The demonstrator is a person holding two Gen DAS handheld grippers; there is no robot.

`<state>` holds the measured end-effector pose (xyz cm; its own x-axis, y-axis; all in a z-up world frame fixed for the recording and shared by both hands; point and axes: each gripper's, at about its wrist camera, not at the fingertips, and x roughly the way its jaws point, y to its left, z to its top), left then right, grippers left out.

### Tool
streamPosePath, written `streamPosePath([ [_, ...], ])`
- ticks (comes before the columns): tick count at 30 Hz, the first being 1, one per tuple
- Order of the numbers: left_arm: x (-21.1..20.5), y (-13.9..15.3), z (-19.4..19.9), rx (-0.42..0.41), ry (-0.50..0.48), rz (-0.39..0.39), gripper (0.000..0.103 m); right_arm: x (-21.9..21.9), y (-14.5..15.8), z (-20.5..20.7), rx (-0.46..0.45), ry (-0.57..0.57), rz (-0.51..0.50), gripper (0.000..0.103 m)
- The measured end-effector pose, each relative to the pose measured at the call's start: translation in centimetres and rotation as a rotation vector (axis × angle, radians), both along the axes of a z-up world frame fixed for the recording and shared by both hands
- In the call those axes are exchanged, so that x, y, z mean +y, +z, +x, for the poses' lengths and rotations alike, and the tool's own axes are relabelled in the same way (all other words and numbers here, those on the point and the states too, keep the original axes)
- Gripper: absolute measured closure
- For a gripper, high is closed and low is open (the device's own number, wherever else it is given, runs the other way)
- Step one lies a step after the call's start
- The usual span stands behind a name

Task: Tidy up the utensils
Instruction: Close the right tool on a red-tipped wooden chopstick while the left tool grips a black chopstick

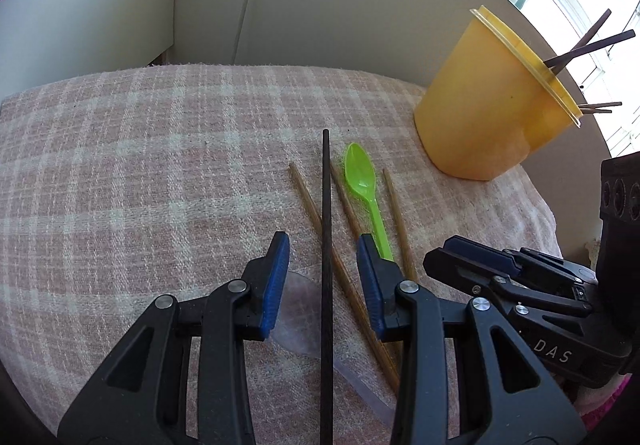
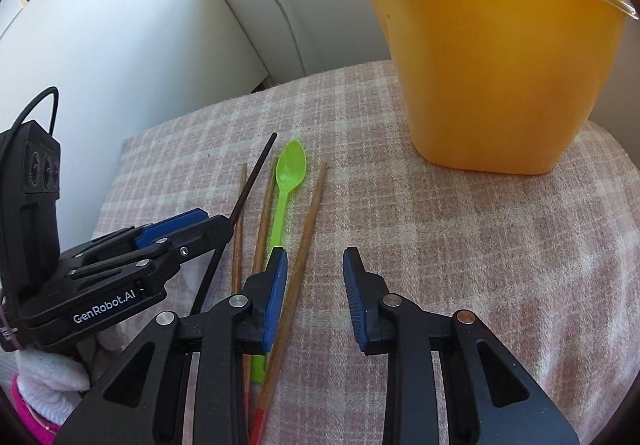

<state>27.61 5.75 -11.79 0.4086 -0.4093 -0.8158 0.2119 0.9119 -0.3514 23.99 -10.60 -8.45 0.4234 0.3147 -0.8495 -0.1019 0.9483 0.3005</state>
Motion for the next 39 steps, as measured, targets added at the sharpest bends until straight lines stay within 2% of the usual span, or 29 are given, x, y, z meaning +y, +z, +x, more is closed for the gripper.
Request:
streamPosePath([
  [5,-0.6,-0.4,0.5,0.004,-0.014,-0.011,0.068,0.9,-1.0,0.8,0.012,-0.001,-0.039,0.08],
  [9,-1.5,-0.9,1.2,0.009,-0.027,0.008,0.068,1.5,-1.6,1.7,0.017,0.005,-0.056,0.081],
  [16,-2.1,-1.5,2.0,0.015,-0.018,0.027,0.084,3.3,-2.4,2.5,0.017,0.042,-0.11,0.081],
  [18,-1.8,-1.6,2.3,0.018,-0.016,0.016,0.086,4.0,-2.5,2.6,0.012,0.055,-0.136,0.081],
  [23,-0.7,-1.4,2.4,0.013,-0.022,0.016,0.092,5.5,-2.9,3.2,0.011,0.077,-0.19,0.092],
  [26,-0.5,-1.1,2.2,0.015,-0.023,0.007,0.097,5.8,-3.1,3.5,0.023,0.073,-0.17,0.094],
  [32,0.1,-0.5,1.7,0.007,-0.002,-0.016,0.098,4.5,-2.9,4.0,0.051,0.042,-0.091,0.098],
  [37,1.6,0.4,1.3,-0.01,0.0,-0.017,0.098,4.0,-2.0,3.2,0.033,0.034,-0.062,0.098],
  [39,1.8,0.3,1.4,0.019,-0.018,-0.036,0.098,4.3,-1.7,3.1,0.02,0.044,-0.069,0.098],
])
